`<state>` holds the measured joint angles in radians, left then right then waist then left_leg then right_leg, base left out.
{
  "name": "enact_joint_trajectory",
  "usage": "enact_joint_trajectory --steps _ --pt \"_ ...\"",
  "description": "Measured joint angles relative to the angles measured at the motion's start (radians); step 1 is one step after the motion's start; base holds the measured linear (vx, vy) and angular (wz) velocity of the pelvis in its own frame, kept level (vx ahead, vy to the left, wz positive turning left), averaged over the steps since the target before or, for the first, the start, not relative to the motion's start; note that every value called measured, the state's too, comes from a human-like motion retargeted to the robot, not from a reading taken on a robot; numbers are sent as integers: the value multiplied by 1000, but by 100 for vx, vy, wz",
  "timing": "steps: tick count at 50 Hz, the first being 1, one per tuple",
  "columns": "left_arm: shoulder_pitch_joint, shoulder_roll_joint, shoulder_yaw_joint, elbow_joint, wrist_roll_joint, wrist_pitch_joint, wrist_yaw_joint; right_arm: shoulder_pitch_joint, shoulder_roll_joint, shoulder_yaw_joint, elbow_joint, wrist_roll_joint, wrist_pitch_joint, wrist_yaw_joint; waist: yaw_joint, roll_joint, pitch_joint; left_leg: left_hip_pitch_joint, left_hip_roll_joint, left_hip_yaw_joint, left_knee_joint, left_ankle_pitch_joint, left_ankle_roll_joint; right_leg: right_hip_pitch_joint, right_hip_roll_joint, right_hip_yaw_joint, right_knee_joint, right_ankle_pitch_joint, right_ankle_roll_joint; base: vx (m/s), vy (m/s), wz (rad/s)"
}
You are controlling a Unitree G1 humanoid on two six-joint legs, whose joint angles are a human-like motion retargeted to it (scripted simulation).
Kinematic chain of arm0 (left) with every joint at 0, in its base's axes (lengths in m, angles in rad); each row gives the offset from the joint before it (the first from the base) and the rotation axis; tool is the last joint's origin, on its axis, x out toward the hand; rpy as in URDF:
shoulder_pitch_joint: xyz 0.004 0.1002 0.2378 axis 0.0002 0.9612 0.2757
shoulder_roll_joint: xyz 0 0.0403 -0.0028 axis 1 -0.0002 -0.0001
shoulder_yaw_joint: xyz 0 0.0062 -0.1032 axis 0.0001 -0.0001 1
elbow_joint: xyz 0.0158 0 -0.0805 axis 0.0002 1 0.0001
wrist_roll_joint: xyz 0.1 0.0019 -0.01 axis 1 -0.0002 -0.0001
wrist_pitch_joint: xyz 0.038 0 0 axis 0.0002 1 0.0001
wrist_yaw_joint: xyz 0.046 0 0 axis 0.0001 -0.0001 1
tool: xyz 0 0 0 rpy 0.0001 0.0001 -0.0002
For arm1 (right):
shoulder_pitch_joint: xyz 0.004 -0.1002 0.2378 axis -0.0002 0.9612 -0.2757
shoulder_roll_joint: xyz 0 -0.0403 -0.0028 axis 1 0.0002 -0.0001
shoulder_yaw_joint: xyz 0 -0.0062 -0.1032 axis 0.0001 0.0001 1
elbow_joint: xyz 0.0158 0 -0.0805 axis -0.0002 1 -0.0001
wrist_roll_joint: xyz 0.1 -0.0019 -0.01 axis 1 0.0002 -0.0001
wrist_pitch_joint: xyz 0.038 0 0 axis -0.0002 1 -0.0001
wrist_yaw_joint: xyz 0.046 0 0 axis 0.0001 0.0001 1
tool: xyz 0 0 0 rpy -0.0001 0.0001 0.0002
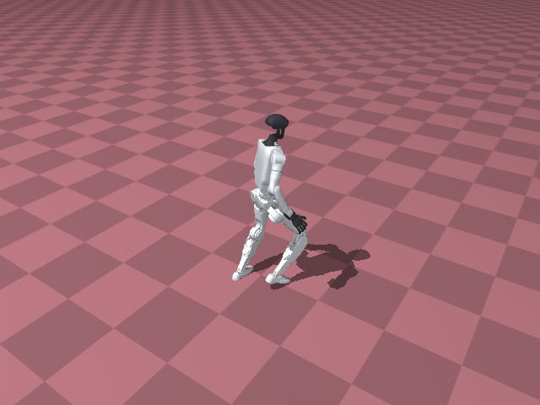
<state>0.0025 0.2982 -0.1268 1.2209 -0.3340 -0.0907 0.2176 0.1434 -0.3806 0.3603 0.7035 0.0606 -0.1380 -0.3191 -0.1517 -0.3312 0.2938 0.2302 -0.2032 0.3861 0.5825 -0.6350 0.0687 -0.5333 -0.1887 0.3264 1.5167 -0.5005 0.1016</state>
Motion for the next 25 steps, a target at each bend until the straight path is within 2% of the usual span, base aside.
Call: enact_joint_trajectory --steps 2,3,7,10,12,15,17,20,22,25 --pt "-87 12 -35 35 -2 -75 13 -102 28 14 51 8 -48 -44 -25 72 -66 -190 144 33 210 -108 -1 -170 64 -52 -64 28 7 8 -17 -75" --pt "-100 9 -57 17 9 -88 24 -126 26 18 52 4 -56 -57 -30 92 -98 -237 186 43 259 -126 -3 -226 77 -62 -100 38 14 10 -24 -100" --pt "-132 10 -124 -78 43 -128 69 -207 10 36 53 -25 -76 -106 -14 124 -171 -274 293 70 384 -183 3 -317 93 -106 -169 58 37 18 -26 -122" --pt "-128 11 -136 -139 43 -145 102 -259 6 53 65 -43 -85 -159 28 140 -176 -237 370 21 511 -215 -2 -274 119 -177 -126 27 16 30 -25 -144" --pt "-119 8 -134 -154 34 -146 111 -286 10 66 89 -47 -86 -186 59 179 -182 -225 491 10 631 -190 -2 -224 174 -243 -135 -6 -1 38 -18 -119" --pt "-112 -6 -133 -142 36 -132 99 -308 26 86 154 -40 -78 -184 116 238 -192 -250 670 0 832 -116 43 -144 248 -329 -204 -48 -31 39 -12 -82" --pt "-123 -18 -140 -114 53 -115 78 -307 42 97 214 -33 -67 -157 170 265 -190 -309 723 -24 941 -82 74 -85 276 -367 -269 -65 -46 36 -9 -59" --pt "-151 -33 -152 -52 96 -89 58 -293 74 120 315 -28 -44 -101 258 285 -189 -412 692 -21 1009 -120 108 -9 274 -398 -356 -87 -48 35 2 -21" --pt "-167 -35 -160 -3 130 -82 62 -272 102 141 375 -40 -30 -70 307 271 -195 -472 589 18 948 -170 108 21 225 -408 -381 -106 -32 34 11 35" --pt "-169 -28 -173 58 174 -80 93 -227 144 177 422 -77 -18 -59 338 205 -202 -523 389 95 742 -200 111 25 87 -410 -360 -151 3 30 12 111"
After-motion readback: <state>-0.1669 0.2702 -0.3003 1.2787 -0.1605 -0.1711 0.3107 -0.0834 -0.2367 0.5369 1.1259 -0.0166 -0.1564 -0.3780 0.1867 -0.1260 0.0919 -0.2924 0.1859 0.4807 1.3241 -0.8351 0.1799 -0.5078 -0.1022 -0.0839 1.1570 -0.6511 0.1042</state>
